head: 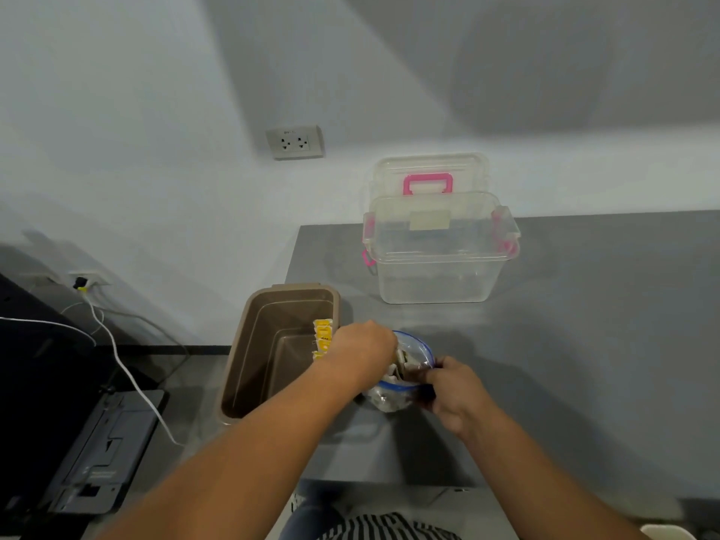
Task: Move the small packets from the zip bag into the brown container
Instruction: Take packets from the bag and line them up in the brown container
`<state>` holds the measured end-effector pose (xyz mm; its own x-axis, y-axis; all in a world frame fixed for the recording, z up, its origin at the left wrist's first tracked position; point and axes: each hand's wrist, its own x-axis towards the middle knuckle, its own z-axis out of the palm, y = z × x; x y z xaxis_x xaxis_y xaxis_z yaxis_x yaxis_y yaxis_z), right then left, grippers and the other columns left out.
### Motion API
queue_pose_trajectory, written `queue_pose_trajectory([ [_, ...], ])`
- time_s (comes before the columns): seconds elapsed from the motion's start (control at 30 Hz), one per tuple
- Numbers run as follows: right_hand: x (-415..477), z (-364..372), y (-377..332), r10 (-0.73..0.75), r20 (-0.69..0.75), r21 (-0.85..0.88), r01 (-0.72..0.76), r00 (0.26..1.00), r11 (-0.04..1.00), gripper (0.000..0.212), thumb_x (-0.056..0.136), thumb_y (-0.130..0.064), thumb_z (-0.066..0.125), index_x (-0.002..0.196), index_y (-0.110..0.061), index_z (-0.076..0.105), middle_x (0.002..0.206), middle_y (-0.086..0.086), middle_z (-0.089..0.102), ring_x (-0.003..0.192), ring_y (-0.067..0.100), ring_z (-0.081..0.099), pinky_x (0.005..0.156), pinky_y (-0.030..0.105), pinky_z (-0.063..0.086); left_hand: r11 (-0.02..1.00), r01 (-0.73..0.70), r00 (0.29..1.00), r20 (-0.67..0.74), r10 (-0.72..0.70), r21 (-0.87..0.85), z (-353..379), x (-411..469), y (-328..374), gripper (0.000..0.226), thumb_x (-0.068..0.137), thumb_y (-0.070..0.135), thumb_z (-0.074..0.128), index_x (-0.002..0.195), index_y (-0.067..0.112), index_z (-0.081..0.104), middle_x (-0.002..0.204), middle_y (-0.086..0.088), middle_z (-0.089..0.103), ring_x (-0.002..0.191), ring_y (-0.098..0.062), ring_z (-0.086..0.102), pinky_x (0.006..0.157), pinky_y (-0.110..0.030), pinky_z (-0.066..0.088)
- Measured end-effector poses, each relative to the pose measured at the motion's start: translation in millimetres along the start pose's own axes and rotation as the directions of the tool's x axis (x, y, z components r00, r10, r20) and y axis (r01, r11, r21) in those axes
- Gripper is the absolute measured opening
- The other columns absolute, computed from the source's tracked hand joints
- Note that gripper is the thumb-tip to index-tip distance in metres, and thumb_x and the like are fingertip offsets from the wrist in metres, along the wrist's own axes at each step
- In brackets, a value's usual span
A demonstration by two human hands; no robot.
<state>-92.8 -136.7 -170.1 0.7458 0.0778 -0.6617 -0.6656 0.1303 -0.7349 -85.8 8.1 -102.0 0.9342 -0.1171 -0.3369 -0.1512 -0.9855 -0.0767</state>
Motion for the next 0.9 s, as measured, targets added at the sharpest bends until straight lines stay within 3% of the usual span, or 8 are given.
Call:
queue_pose_trajectory([
  [0.13, -0.2, 4.9, -5.0, -0.009, -0.026, 0.136, 0.012, 1.0, 0.991, 0.022, 0.092, 0.017, 0.05, 0.1, -0.002, 0.059, 0.09, 0.018, 0.067, 0.073, 0.026, 0.064, 0.052, 0.031, 0.05, 0.992, -0.01, 1.0, -0.018, 0.008, -0.126, 2.2, -2.9, -1.6, 0.028, 0.09, 0.008, 0.057, 0.113, 0.022, 0.062, 0.109, -0.005, 0.066, 0.093, -0.025, 0.064, 0.08, -0.037, 0.057],
  [0.23, 4.6, 7.9, -6.3, -0.003, -0.117, 0.137, 0.019, 0.993, 0.99, 0.028, 0.091, 0.017, 0.038, 0.086, -0.004, 0.056, 0.079, 0.017, 0.06, 0.066, 0.025, 0.057, 0.056, 0.033, 0.045, 0.978, -0.012, 1.0, 0.001, 0.013, -0.208, 3.3, -2.9, -5.6, 0.03, 0.089, 0.007, 0.058, 0.109, 0.028, 0.065, 0.11, 0.002, 0.067, 0.091, -0.02, 0.062, 0.08, -0.033, 0.055],
  [0.4, 2.1, 5.4, -12.1, 0.017, -0.138, 0.218, 0.013, 0.99, 0.976, 0.021, 0.089, 0.001, 0.045, 0.073, -0.004, 0.058, 0.066, 0.012, 0.057, 0.06, 0.024, 0.055, 0.059, 0.032, 0.046, 0.965, -0.054, 0.999, -0.007, 0.054, -0.257, -0.3, 1.8, -11.7, 0.035, 0.093, 0.008, 0.059, 0.115, 0.032, 0.072, 0.118, 0.003, 0.068, 0.1, -0.018, 0.065, 0.087, -0.031, 0.055],
  [0.5, -0.4, 3.9, -14.4, -0.038, -0.081, 0.157, 0.051, 0.996, 0.986, 0.024, 0.093, -0.012, 0.047, 0.081, -0.002, 0.066, 0.074, 0.015, 0.068, 0.069, 0.029, 0.067, 0.065, 0.035, 0.053, 0.953, -0.092, 0.996, -0.026, 0.088, -0.288, -3.4, 2.6, -14.1, 0.034, 0.093, 0.008, 0.06, 0.115, 0.031, 0.073, 0.113, 0.001, 0.071, 0.092, -0.016, 0.066, 0.085, -0.031, 0.057],
  [0.57, 1.5, 4.3, -13.7, -0.055, -0.034, 0.148, 0.059, 0.998, 0.987, 0.033, 0.099, -0.02, 0.046, 0.095, 0.0, 0.072, 0.087, 0.017, 0.076, 0.082, 0.033, 0.073, 0.078, 0.042, 0.058, 0.955, -0.092, 0.996, -0.041, 0.084, -0.28, -5.9, 2.4, -14.4, 0.029, 0.09, 0.013, 0.065, 0.11, 0.032, 0.075, 0.107, 0.003, 0.073, 0.087, -0.015, 0.066, 0.082, -0.031, 0.058],
  [0.67, 5.7, 7.2, -12.3, -0.077, -0.061, 0.067, 0.081, 0.995, 0.994, 0.035, 0.105, -0.027, 0.047, 0.108, 0.0, 0.07, 0.098, 0.019, 0.077, 0.093, 0.035, 0.074, 0.088, 0.048, 0.057, 0.955, -0.092, 0.994, -0.078, 0.073, -0.283, -9.1, 2.3, -16.1, 0.014, 0.086, 0.024, 0.072, 0.098, 0.03, 0.076, 0.096, 0.007, 0.073, 0.085, -0.014, 0.067, 0.081, -0.035, 0.058],
  [0.77, 8.1, 10.0, -12.3, -0.12, -0.105, -0.077, 0.113, 0.987, 0.991, 0.032, 0.106, -0.03, 0.048, 0.105, -0.002, 0.063, 0.101, 0.02, 0.073, 0.096, 0.037, 0.072, 0.087, 0.051, 0.058, 0.939, -0.13, 0.988, -0.117, 0.098, -0.318, -11.9, 1.0, -19.0, 0.007, 0.087, 0.029, 0.072, 0.093, 0.028, 0.075, 0.093, 0.007, 0.07, 0.085, -0.012, 0.064, 0.081, -0.034, 0.057],
  [0.9, 9.3, 12.3, -12.3, -0.105, -0.112, -0.07, 0.098, 0.988, 0.993, 0.025, 0.107, -0.03, 0.047, 0.097, -0.009, 0.056, 0.097, 0.016, 0.069, 0.091, 0.033, 0.071, 0.066, 0.037, 0.055, 0.912, -0.176, 0.976, -0.186, 0.113, -0.371, -12.9, -2.3, -25.0, 0.014, 0.088, 0.032, 0.072, 0.099, 0.025, 0.075, 0.101, 0.006, 0.066, 0.089, -0.01, 0.06, 0.082, -0.029, 0.052],
])
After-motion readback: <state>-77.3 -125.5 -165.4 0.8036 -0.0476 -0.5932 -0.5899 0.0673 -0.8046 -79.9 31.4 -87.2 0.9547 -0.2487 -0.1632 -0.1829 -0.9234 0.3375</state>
